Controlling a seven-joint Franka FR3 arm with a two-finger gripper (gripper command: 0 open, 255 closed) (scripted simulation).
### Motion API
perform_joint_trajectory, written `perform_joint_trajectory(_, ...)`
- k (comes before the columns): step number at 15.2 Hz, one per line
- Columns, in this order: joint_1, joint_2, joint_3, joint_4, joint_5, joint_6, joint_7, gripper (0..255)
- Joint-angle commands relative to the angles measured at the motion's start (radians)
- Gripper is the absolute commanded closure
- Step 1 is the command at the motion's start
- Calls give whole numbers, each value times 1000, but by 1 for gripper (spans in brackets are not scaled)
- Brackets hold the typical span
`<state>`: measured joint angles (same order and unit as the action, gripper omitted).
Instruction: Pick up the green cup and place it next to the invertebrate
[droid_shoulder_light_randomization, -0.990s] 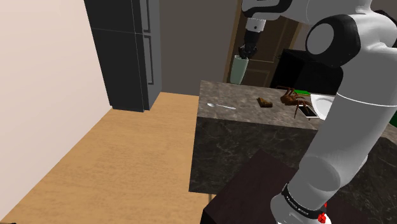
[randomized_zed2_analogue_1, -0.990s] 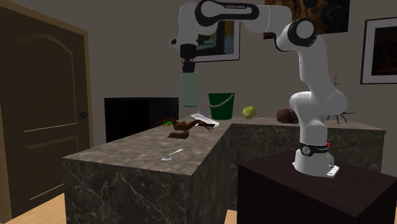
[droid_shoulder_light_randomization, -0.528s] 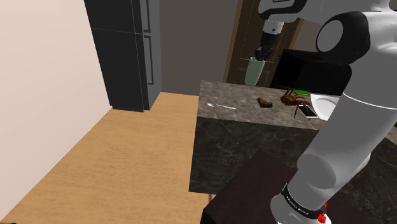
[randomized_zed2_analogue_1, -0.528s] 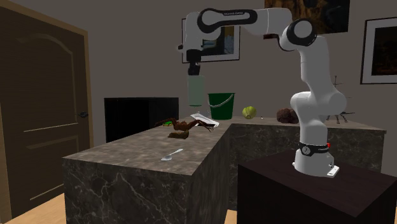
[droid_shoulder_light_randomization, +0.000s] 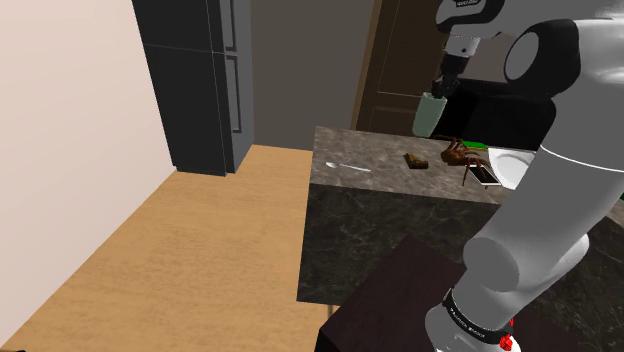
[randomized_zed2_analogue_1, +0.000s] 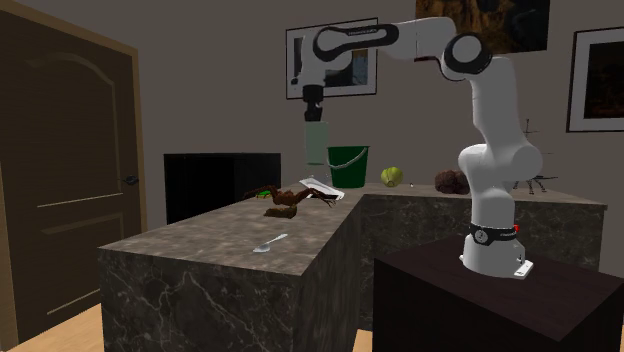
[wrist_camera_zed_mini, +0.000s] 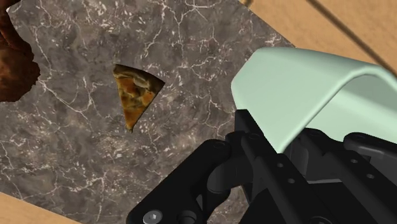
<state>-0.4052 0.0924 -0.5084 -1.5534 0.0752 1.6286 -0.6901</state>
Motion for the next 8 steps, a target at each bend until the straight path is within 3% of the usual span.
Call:
perform_joint_trajectory(1,-29,13,-22,15,8,-7,-53,255)
perform_joint_trajectory(8,-147,95,-93,106,58,-39,-235,255)
